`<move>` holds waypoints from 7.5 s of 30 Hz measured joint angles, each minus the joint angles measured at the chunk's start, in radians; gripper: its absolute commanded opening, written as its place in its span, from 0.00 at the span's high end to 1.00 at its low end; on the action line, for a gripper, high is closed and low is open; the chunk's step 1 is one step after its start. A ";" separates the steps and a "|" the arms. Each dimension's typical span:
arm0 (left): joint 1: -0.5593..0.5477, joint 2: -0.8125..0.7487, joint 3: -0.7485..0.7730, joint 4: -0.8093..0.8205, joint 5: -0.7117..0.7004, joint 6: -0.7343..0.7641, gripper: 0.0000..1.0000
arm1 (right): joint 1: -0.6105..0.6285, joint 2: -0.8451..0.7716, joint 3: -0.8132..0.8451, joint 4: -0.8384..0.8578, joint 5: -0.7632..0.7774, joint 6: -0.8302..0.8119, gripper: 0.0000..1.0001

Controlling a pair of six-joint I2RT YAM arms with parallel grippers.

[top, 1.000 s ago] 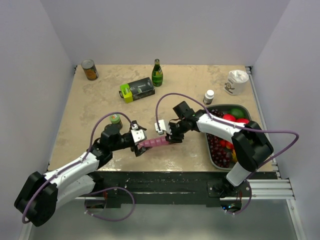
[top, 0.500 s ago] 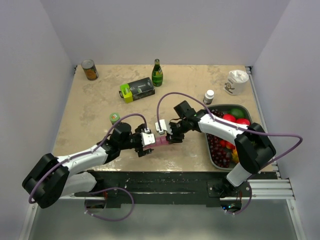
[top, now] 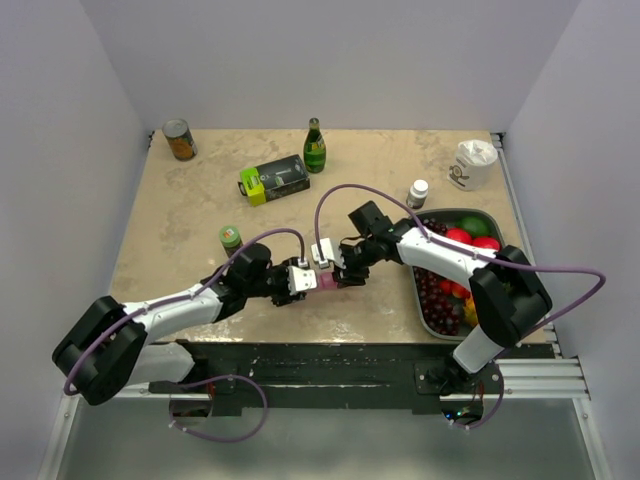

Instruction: Sort the pills into containers

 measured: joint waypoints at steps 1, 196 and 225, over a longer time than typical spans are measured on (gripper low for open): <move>-0.003 0.006 0.004 -0.005 0.002 -0.001 0.58 | -0.001 0.000 0.000 0.000 0.000 0.000 0.92; 0.375 0.094 0.396 -0.543 -0.740 -0.815 0.55 | -0.320 -0.095 0.094 0.134 -0.209 0.451 0.01; 0.151 -0.079 0.354 -0.142 -0.064 -0.945 1.00 | -0.122 -0.237 0.030 0.329 -0.164 0.523 0.01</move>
